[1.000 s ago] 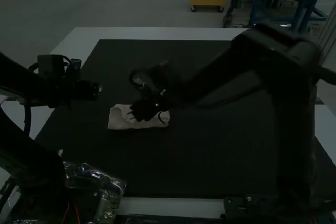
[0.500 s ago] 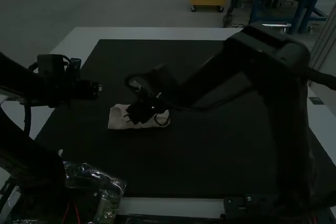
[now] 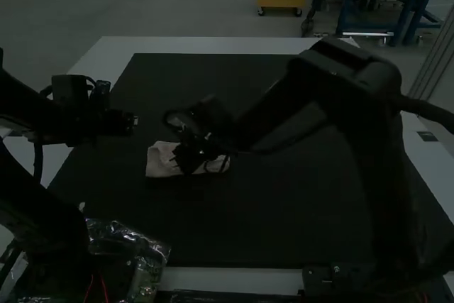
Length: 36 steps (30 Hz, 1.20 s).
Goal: Fold the towel.
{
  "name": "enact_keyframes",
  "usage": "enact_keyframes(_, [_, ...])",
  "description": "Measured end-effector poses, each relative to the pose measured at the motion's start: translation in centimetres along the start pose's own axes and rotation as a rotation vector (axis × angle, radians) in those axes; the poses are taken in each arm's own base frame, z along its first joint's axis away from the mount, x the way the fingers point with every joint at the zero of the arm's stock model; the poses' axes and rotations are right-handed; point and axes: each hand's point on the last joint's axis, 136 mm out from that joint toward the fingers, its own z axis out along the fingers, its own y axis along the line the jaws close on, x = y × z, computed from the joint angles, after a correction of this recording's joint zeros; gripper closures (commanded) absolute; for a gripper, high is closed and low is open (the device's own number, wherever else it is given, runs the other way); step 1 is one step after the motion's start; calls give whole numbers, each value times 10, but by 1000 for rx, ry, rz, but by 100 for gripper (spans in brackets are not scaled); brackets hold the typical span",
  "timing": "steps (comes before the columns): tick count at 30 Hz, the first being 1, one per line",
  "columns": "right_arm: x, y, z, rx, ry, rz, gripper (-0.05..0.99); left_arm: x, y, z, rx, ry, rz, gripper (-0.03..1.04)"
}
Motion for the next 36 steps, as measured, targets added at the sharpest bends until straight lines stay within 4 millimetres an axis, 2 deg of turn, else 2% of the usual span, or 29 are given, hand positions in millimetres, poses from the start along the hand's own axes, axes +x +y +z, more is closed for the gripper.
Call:
enact_keyframes(10, [-40,7,-1,-38,-77,12,95,9,-2,-1,3,17,-3,4])
enact_keyframes(11, [-42,8,-1,-42,-80,15,93,9,-2,-1,3,17,-4,4])
enact_keyframes(15, [-46,12,3,-62,-85,41,68,9,-2,-1,3,17,-4,4])
enact_keyframes(18, [-42,12,8,-69,-69,63,54,9,-2,-1,3,17,-4,4])
enact_keyframes(20, [-38,13,8,-70,-53,77,46,9,-2,-1,3,17,-4,4])
enact_keyframes(21, [-38,13,8,-72,-54,79,46,9,-2,-1,3,16,-4,4])
enact_keyframes(27, [-44,14,4,-75,-65,83,46,7,-1,-1,1,9,-2,4])
enact_keyframes(28, [-48,14,2,-75,-73,82,50,6,-1,-1,1,7,-2,4])
enact_keyframes(30, [-59,13,-6,-76,-97,78,70,6,-1,-1,1,6,-2,4])
enact_keyframes(32, [-70,9,-16,-76,-124,80,83,6,-1,-1,1,5,-1,4])
enact_keyframes(34, [-78,5,-24,-80,-146,82,94,6,-1,-1,0,4,-1,4])
enact_keyframes(36, [-81,0,-28,-83,-160,86,95,5,-1,-1,0,3,-1,4])
